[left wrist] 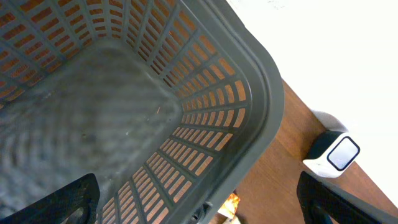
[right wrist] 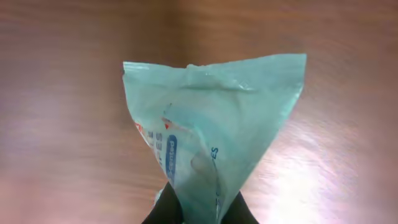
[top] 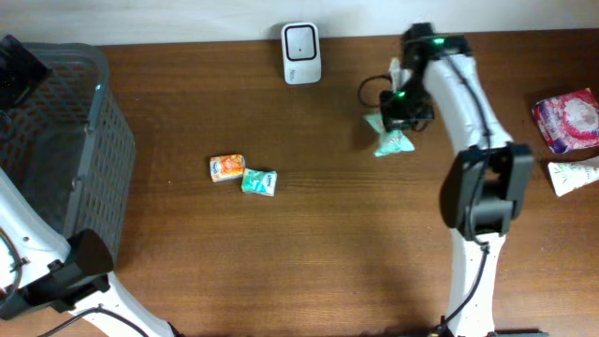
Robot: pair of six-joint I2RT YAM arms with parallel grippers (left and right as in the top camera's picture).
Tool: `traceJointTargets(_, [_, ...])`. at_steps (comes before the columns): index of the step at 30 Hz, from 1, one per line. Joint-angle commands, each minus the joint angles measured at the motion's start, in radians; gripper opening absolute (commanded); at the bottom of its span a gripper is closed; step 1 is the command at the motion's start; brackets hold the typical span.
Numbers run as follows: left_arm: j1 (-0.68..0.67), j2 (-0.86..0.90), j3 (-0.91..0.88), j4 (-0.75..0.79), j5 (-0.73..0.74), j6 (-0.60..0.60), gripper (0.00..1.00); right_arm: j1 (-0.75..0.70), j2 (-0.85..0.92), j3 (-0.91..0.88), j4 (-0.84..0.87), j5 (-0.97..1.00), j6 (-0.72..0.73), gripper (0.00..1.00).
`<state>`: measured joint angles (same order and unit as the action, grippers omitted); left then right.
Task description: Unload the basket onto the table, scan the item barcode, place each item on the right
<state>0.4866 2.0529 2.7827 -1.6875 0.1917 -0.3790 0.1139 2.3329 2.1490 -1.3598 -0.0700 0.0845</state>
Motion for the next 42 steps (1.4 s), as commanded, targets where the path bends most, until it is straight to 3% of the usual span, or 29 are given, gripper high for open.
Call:
traceJointTargets(1, [0.001, -0.011, 0.01, 0.0, 0.003, -0.002, 0.99, 0.158, -0.013, -0.05, -0.009, 0.714, 0.251, 0.04])
traceJointTargets(4, [0.001, -0.011, 0.01, 0.0, 0.003, -0.002, 0.99, 0.255, 0.033, -0.156, 0.047, 0.747, 0.258, 0.04])
traceJointTargets(8, [0.001, -0.011, 0.01, 0.0, 0.003, -0.002, 0.99, 0.371, 0.048, -0.157, 0.113, 0.586, 0.257, 0.13])
traceJointTargets(9, [0.001, -0.011, 0.01, 0.0, 0.003, -0.002, 0.99, 0.391, 0.054, -0.157, 0.129, 0.557, 0.257, 0.19])
traceJointTargets(10, [0.001, -0.011, 0.01, 0.0, 0.003, -0.002, 0.99, 0.42, 0.062, -0.157, 0.14, 0.531, 0.257, 0.35])
traceJointTargets(13, [0.001, -0.011, 0.01, 0.0, 0.003, -0.002, 0.99, 0.509, 0.064, -0.156, 0.145, 0.513, 0.257, 0.48])
traceJointTargets(14, [0.001, -0.011, 0.01, 0.0, 0.003, -0.002, 0.99, 0.533, 0.064, -0.156, 0.145, 0.514, 0.257, 0.47])
traceJointTargets(15, [0.001, -0.011, 0.01, 0.0, 0.003, -0.002, 0.99, 0.563, 0.064, -0.156, 0.146, 0.528, 0.256, 0.37])
traceJointTargets(16, [0.001, -0.011, 0.01, 0.0, 0.003, -0.002, 0.99, 0.581, 0.064, -0.156, 0.142, 0.592, 0.256, 0.36])
traceJointTargets(19, [0.001, -0.011, 0.01, 0.0, 0.003, -0.002, 0.99, 0.567, 0.063, -0.153, 0.08, 0.777, 0.243, 0.57])
traceJointTargets(21, [0.001, -0.011, 0.01, 0.0, 0.003, -0.002, 0.99, 0.537, 0.058, -0.103, 0.056, 0.651, 0.242, 0.58])
traceJointTargets(23, [0.001, -0.011, 0.01, 0.0, 0.003, -0.002, 0.99, 0.481, 0.029, 0.01, 0.039, 0.418, 0.194, 0.65])
traceJointTargets(24, [0.001, -0.011, 0.01, 0.0, 0.003, -0.002, 0.99, 0.452, 0.029, 0.075, 0.027, 0.241, 0.044, 0.65])
traceJointTargets(25, [0.001, -0.011, 0.01, 0.0, 0.003, -0.002, 0.99, 0.446, 0.029, 0.08, 0.027, 0.203, -0.007, 0.65])
traceJointTargets(28, [0.001, -0.011, 0.01, 0.0, 0.003, -0.002, 0.99, 0.496, 0.031, 0.042, 0.016, 0.315, -0.01, 0.65])
traceJointTargets(35, [0.001, -0.011, 0.01, 0.0, 0.003, -0.002, 0.99, 0.606, 0.032, -0.221, 0.224, 0.7, 0.032, 0.65])
traceJointTargets(39, [0.001, -0.011, 0.01, 0.0, 0.003, -0.002, 0.99, 0.579, 0.035, -0.325, 0.306, 0.715, 0.027, 0.64])
traceJointTargets(40, [0.001, -0.011, 0.01, 0.0, 0.003, -0.002, 0.99, 0.568, 0.035, -0.343, 0.325, 0.714, 0.027, 0.51])
traceJointTargets(42, [0.001, -0.011, 0.01, 0.0, 0.003, -0.002, 0.99, 0.546, 0.035, -0.351, 0.329, 0.697, 0.028, 0.16])
